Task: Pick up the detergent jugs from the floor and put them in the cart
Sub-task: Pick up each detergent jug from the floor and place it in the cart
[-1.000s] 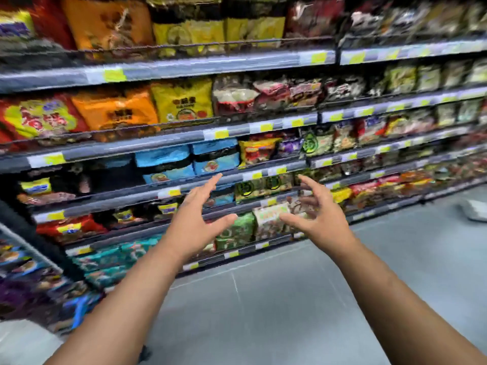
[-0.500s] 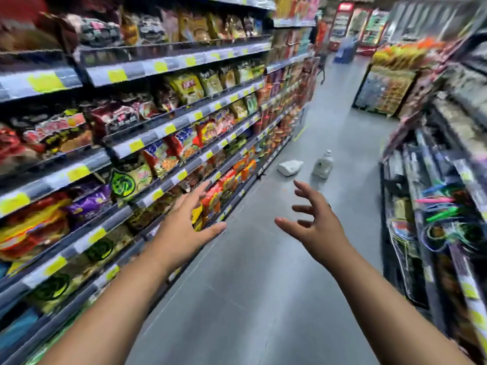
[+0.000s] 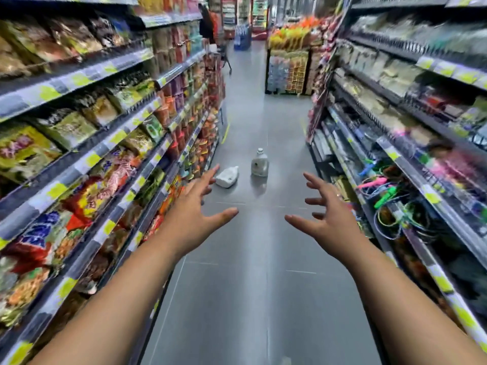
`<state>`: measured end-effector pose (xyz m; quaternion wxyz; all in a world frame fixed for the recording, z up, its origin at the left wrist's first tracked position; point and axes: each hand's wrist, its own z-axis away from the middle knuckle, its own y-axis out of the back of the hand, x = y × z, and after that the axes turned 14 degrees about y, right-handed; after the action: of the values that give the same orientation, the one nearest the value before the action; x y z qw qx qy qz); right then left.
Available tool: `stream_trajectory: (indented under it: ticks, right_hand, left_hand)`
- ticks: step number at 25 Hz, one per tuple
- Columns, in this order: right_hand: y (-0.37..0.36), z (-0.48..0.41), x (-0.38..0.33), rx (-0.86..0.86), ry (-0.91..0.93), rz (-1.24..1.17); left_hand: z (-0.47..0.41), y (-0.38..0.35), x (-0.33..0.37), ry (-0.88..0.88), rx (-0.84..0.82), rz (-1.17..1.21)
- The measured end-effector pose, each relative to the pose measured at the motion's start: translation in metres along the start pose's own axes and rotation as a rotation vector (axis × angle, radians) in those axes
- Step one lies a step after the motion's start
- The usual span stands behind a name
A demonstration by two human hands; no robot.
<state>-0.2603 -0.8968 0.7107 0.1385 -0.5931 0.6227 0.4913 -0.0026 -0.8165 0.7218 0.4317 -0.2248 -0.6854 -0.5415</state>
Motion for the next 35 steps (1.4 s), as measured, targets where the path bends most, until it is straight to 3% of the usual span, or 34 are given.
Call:
stream_trajectory:
  ticks: [7,13,24,31,35]
  right_hand:
    - [0.027,-0.173,0.116,-0.028,-0.03,-0.003]
    - [-0.005,-0.304,0.218,-0.08,-0.084,-0.055]
    - [-0.074,-0.548,0.405,-0.008,-0.313,-0.002]
    - [-0.083,-0.692,0.545,0.015,-0.382,-0.03]
    - [-0.073,-0.795,0.624,-0.058,-0.373,-0.058]
  left_hand:
    - [-0.19,-0.05,0.03,0.038,0.017,0.022]
    - [-0.349,-0.069,0.003,0.112,0.029,0.022]
    - [-0.701,-0.083,-0.061,0.19,-0.179,0.057]
    - [-0.904,-0.156,-0.053,0.194,-0.245,0.091]
    - [-1.01,-0.185,-0.047,0.211,-0.225,0.063]
